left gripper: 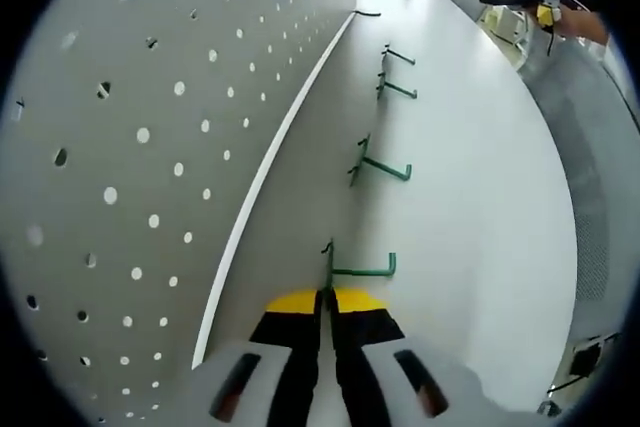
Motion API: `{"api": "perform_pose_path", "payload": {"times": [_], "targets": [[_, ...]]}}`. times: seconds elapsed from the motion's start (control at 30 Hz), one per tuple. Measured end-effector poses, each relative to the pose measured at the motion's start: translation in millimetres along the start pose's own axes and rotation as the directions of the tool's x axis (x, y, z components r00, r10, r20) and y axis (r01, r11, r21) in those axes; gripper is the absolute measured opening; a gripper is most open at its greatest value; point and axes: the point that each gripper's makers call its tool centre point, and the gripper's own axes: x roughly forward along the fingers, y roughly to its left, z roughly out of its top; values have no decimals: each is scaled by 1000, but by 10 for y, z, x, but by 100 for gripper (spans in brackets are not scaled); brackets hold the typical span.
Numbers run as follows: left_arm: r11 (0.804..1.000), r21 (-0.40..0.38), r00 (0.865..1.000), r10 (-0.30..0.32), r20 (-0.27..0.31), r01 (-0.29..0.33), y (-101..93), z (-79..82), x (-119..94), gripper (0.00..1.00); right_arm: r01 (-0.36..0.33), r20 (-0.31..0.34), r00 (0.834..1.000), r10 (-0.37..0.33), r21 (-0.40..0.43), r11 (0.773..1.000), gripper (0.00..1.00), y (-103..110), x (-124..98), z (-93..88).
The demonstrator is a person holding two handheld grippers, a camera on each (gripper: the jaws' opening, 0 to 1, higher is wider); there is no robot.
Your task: Insert the hook assembly into the mounting plate slot until the hook locks in place.
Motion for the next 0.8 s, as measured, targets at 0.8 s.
{"api": "perform_pose_path", "payload": {"times": [0.8], "targets": [[996,-24,990,93,103,-91,105,102,-137,2,-4,13,1000,4,6,1000,73,4,20,29]]}}
